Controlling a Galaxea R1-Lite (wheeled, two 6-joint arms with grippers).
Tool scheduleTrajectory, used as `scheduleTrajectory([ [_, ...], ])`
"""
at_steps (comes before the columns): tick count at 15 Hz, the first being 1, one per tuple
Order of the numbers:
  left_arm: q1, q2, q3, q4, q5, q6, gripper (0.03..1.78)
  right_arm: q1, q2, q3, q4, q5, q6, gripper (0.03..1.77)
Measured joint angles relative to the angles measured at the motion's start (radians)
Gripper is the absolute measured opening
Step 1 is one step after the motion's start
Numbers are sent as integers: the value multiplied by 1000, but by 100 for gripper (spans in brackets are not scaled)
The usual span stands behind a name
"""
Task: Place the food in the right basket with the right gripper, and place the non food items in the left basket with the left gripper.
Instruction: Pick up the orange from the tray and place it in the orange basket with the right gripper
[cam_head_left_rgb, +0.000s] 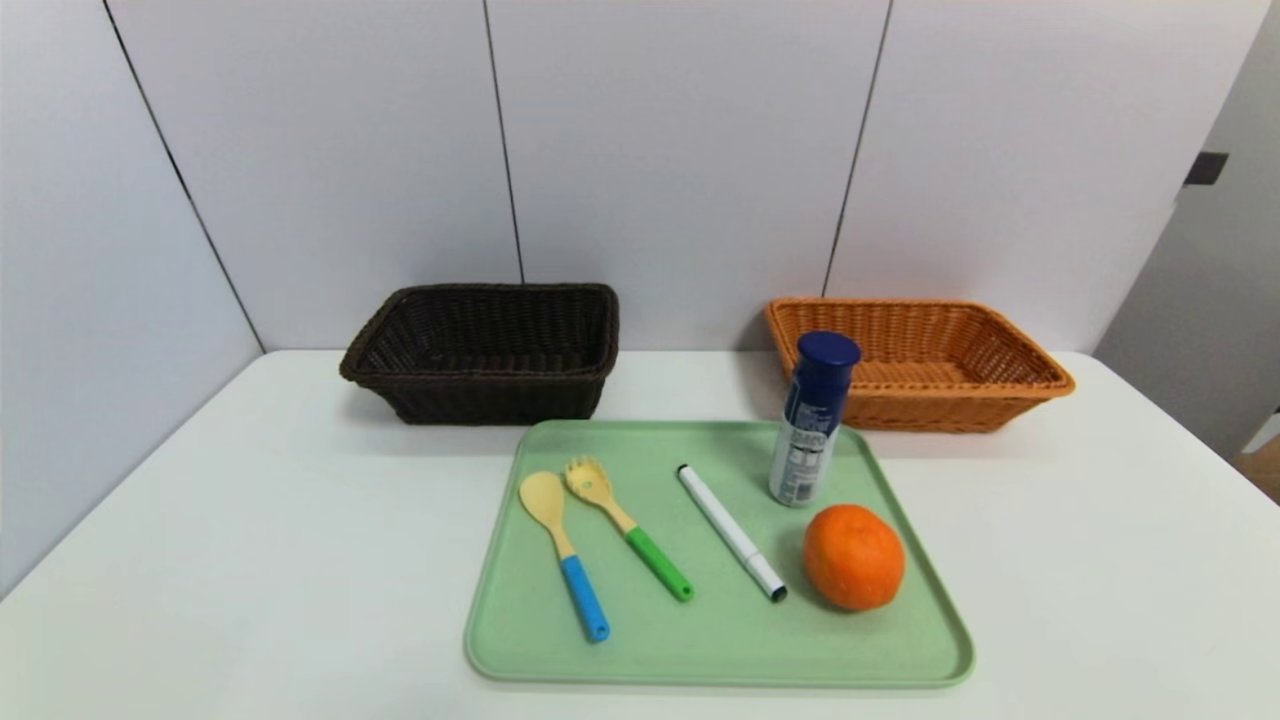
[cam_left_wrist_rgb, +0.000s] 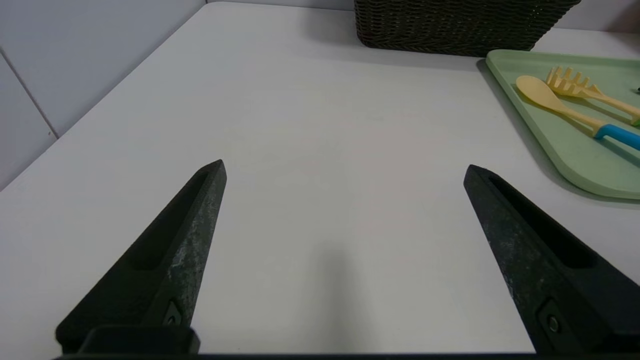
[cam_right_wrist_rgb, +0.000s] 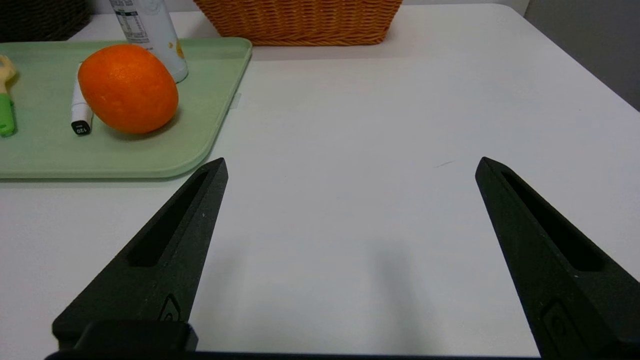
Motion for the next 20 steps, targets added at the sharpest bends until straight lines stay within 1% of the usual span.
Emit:
scheduleTrajectory([
  [3,0,0,0,0,-1,-3,169,0,0,4,-17,-1,-2,171],
  [7,0,0,0,-1,-2,-5,169,0,0,6,-25,9,-38,171],
  [9,0,0,0,-2,-2,-4,169,0,0,18,-44,19,-101,171],
  [10,0,0,0,-5,-2,-1,169,0,0,27,-77,26,-132,171],
  [11,0,0,-8,-8,-5,-1,169,0,0,27,-117,43,-147,171],
  [12,0,1,-37,-7,-20,-3,169,0,0,9,-148,71,-150,171],
  [13,-1,7,-79,12,-56,-4,169,0,2,-23,-147,109,-144,171],
  [14,-1,23,-119,29,-99,-5,169,0,9,-66,-126,159,-132,171],
  [15,-1,54,-156,32,-138,-6,169,0,24,-119,-91,220,-121,171],
  [16,-1,93,-189,15,-157,-8,169,1,49,-160,-63,266,-113,171],
  [17,-1,142,-219,-14,-164,-13,169,3,81,-197,-55,294,-105,171],
  [18,-1,202,-251,-55,-167,-21,169,8,125,-233,-56,307,-100,171],
  [20,-1,354,-328,-156,-172,-39,169,31,231,-299,-79,313,-95,171],
])
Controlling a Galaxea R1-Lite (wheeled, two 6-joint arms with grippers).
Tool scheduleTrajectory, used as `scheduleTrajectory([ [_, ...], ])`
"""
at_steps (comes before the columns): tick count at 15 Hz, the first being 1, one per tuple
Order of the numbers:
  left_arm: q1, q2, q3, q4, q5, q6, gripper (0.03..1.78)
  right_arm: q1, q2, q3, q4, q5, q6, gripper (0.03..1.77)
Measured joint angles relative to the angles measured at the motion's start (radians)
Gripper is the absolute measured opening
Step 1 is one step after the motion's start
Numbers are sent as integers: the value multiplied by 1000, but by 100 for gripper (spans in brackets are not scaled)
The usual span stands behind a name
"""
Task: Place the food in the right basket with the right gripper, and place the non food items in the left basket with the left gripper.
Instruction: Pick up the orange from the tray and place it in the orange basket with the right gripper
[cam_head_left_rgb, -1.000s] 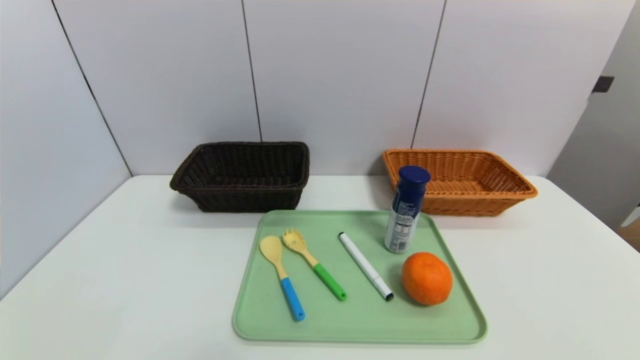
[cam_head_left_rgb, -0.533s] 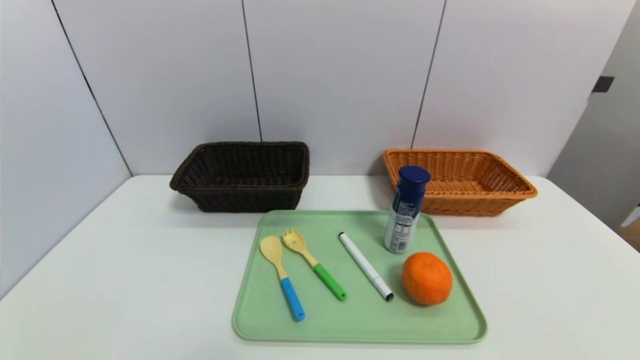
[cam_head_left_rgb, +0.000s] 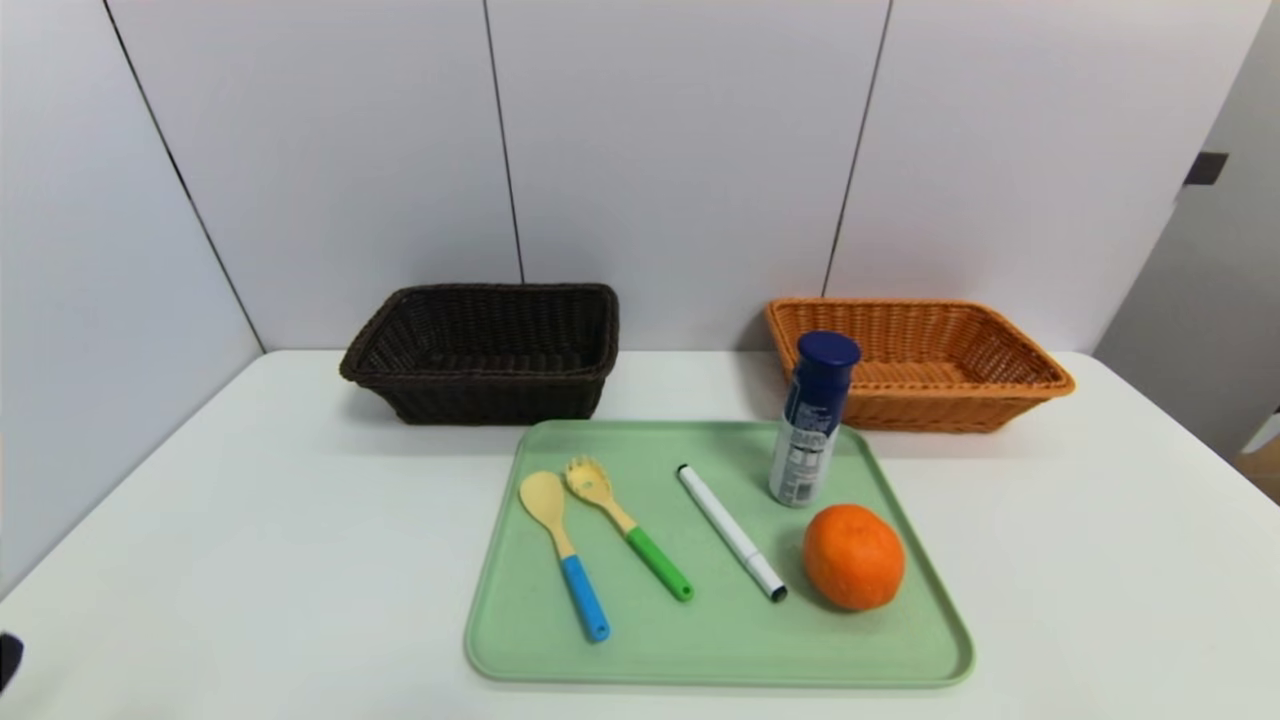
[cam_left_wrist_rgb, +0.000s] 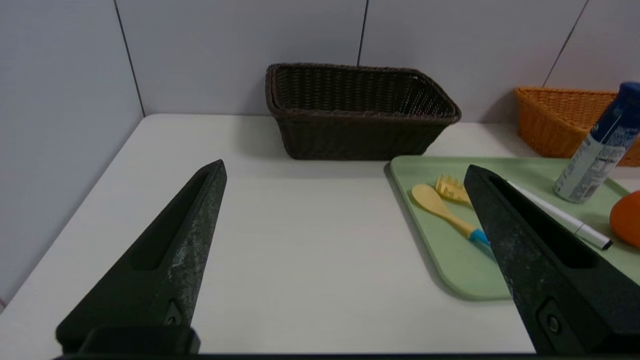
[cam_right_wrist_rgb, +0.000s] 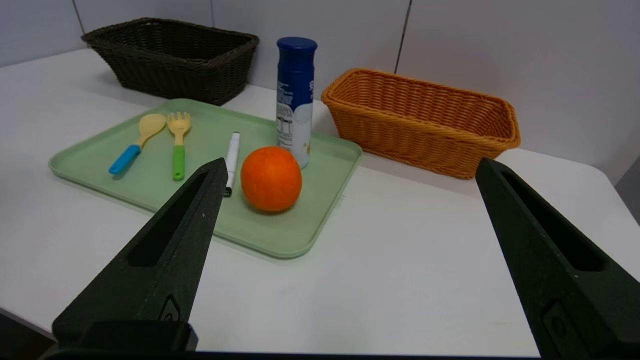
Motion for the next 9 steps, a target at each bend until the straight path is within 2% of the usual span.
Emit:
scheduleTrajectory([
  [4,0,325,-192,-156,-28,-11,169,22,309,-154,-142,-9,13,171],
  [7,0,534,-295,-191,-77,-13,169,29,581,-288,-258,-25,15,171],
  [9,-1,636,-327,-193,-90,-17,169,63,749,-379,-289,-33,17,171],
])
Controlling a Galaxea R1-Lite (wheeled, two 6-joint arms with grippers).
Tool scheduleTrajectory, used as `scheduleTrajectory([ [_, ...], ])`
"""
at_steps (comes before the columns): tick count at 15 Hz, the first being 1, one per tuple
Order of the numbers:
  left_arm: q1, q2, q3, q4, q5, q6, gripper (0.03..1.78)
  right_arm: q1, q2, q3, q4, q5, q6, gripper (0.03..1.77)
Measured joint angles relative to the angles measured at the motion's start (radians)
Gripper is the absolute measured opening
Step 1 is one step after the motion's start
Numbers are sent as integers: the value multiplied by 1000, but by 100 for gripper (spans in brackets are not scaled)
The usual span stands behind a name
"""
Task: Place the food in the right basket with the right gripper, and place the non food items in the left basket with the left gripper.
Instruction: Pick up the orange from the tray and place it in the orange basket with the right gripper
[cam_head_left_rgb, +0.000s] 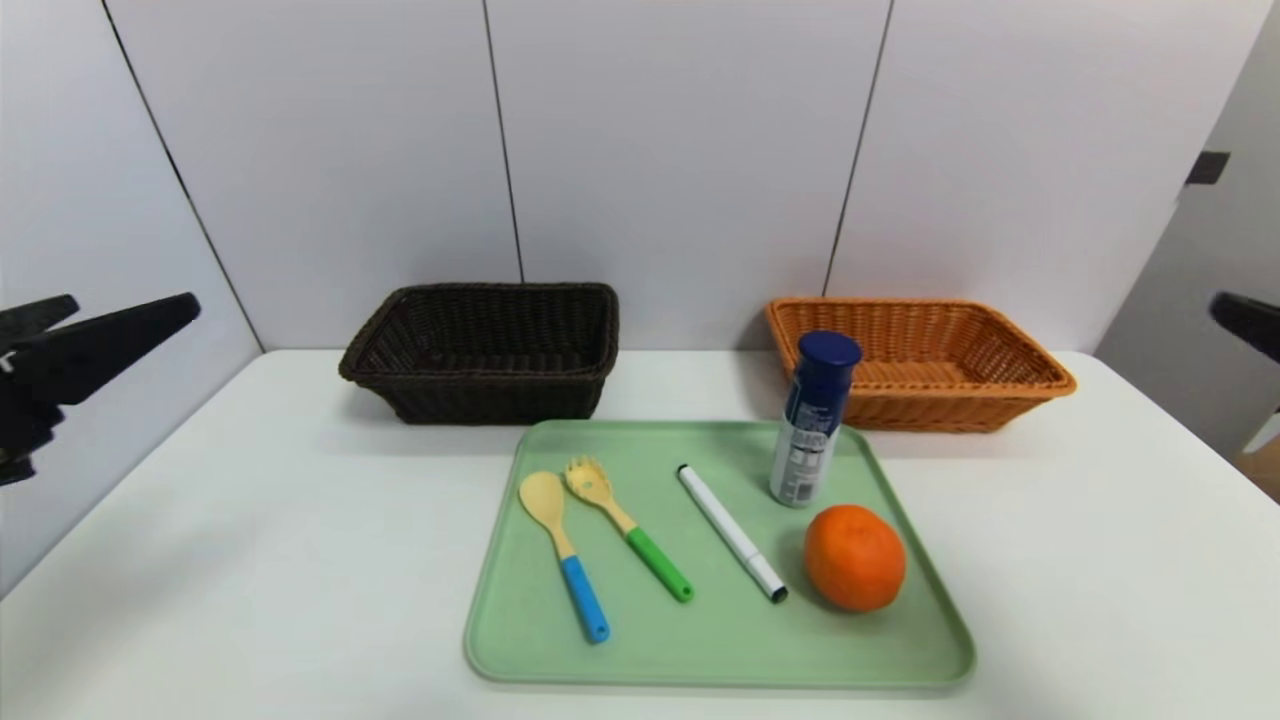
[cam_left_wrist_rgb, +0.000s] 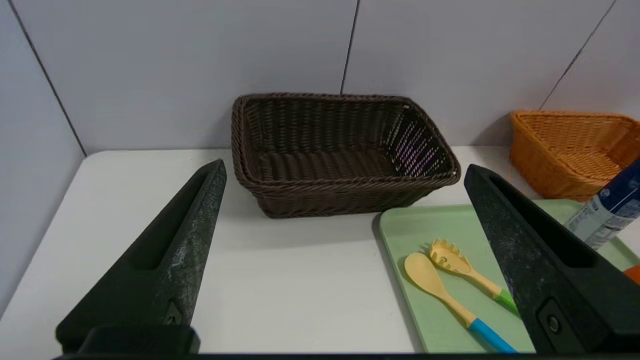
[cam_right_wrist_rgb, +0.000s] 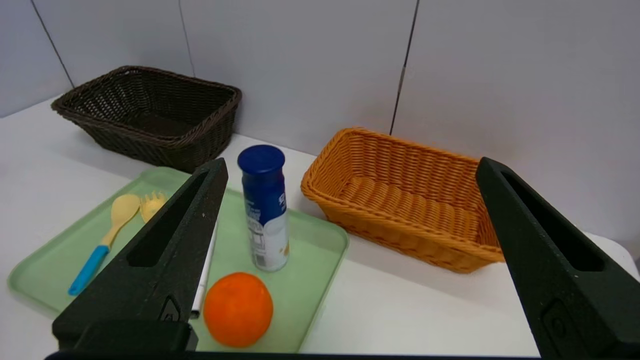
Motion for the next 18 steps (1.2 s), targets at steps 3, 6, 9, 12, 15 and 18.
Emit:
scheduleTrajectory([
  [3,0,99,-18,7,-2,0,169,79,203,-104,-2,-20,0,171],
  [6,0,146,-19,6,1,1,169,206,351,-192,128,-87,1,171],
  [9,0,161,-14,1,3,0,169,272,420,-319,385,-103,27,171],
  [12,0,162,-8,-3,4,0,169,315,466,-510,738,-106,68,171],
  [15,0,151,14,-3,4,2,169,354,525,-652,1060,-123,49,171],
  [18,0,137,32,-3,4,3,169,364,589,-676,1139,-161,7,171],
])
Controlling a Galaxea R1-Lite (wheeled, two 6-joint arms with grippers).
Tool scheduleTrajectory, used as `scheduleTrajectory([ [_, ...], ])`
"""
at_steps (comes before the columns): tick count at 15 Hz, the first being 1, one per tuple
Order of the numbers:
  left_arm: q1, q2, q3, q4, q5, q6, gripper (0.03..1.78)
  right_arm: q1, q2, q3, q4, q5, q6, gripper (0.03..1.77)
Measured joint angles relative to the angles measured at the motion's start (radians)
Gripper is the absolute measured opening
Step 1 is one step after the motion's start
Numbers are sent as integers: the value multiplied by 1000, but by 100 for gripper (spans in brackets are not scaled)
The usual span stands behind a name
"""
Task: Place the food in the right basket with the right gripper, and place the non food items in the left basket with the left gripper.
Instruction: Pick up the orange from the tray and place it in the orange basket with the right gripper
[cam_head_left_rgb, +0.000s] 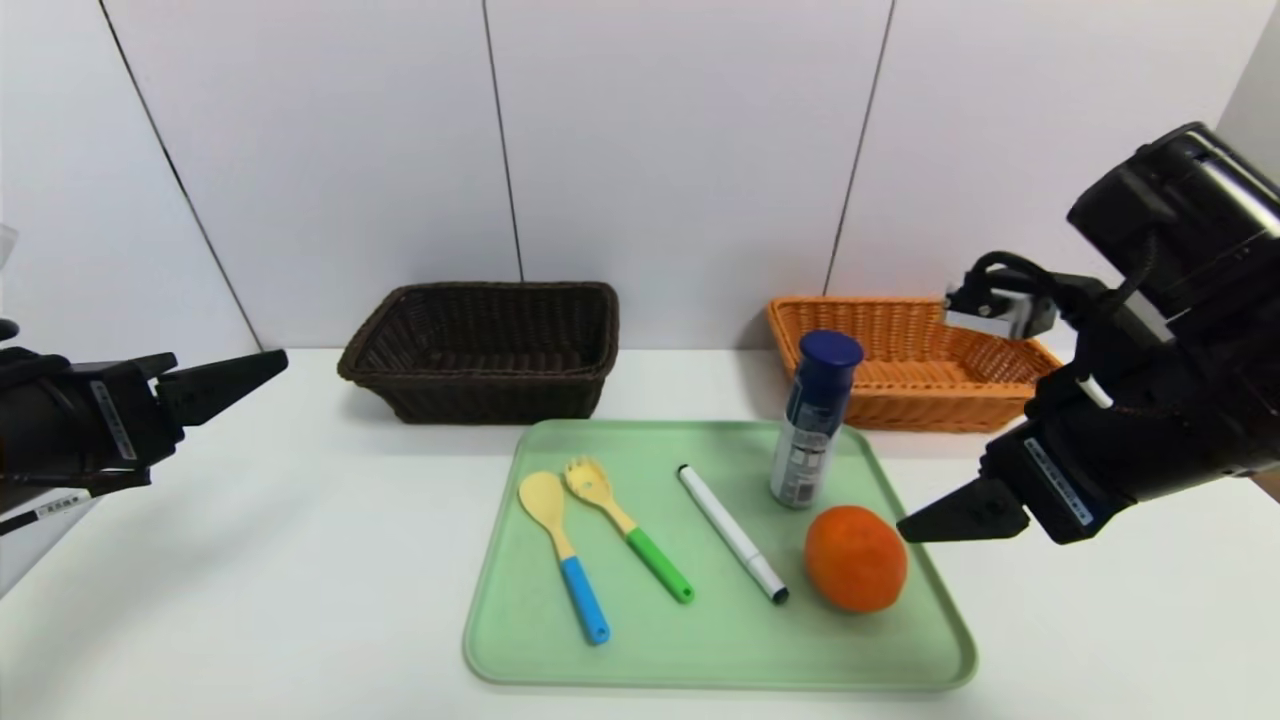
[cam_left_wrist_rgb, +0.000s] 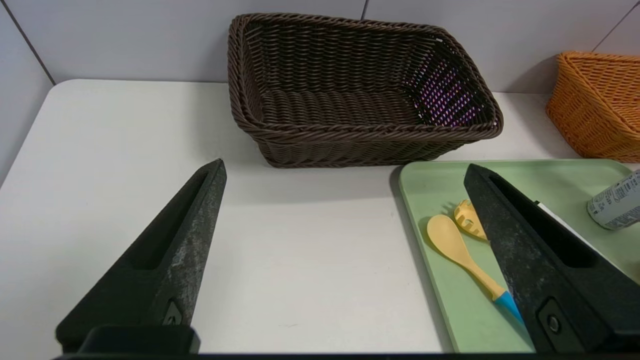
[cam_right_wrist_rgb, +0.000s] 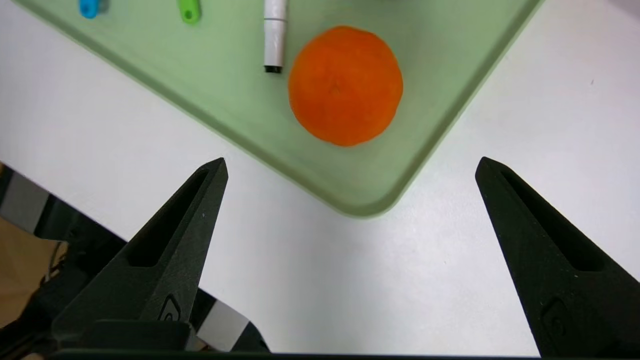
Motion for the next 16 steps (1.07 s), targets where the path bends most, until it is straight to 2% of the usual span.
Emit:
scheduleTrajectory([
  [3,1,-6,4,0,0,0,169,8,63,-2,-17,-19,-5,171],
  [10,1,-9,19,0,0,0,169,56,148,93,-203,-33,3,171],
  [16,1,-8,43,-1,2,0,169,62,191,129,-217,-84,-1,171],
])
